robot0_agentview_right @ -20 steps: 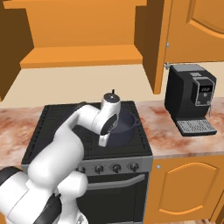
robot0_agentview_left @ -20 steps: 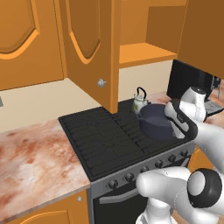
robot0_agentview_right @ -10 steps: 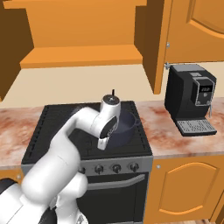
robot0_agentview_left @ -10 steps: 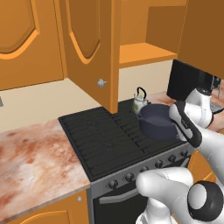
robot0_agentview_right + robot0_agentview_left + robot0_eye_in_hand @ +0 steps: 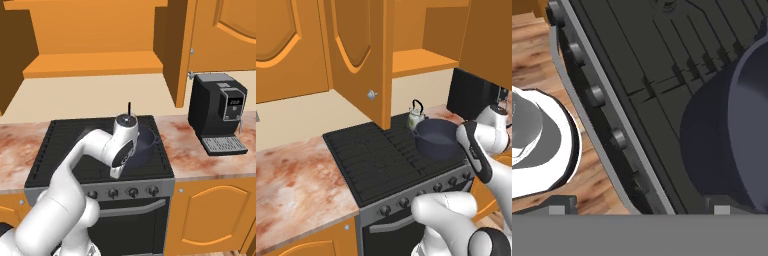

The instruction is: Pick the kettle from the cabinet and place it on a stove burner. Then pick the pot from the counter and place it on another stove burner. Finally, turn both burners on.

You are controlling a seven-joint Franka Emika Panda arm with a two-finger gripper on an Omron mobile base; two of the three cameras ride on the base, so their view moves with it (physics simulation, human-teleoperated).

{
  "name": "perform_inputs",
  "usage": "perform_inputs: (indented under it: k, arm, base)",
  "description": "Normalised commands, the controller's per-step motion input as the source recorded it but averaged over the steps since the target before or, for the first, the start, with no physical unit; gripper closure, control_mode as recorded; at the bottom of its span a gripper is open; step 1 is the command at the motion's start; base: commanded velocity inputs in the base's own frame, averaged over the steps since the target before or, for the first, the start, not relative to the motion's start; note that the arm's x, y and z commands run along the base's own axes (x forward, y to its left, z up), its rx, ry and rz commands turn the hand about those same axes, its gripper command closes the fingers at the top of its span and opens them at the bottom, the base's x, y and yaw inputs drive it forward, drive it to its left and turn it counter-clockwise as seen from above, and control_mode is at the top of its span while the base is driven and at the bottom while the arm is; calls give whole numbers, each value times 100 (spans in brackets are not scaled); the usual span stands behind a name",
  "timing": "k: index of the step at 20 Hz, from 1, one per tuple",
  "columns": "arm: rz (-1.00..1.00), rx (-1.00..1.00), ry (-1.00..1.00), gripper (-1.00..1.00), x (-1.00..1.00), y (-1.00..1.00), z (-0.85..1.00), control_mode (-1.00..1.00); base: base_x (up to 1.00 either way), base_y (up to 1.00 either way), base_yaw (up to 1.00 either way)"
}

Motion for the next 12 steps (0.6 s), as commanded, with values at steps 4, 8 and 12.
perform_inputs:
  k: [4, 8, 12]
  arm:
    - [-4, 0, -3, -100, -36, -14, 0, -100]
    - [-3, 1, -6, -100, -31, -13, 0, -100]
    - [-1, 0, -3, -100, -15, -2, 0, -100]
  base:
    - [0, 0, 0]
    - [0, 0, 0]
    - [0, 0, 0]
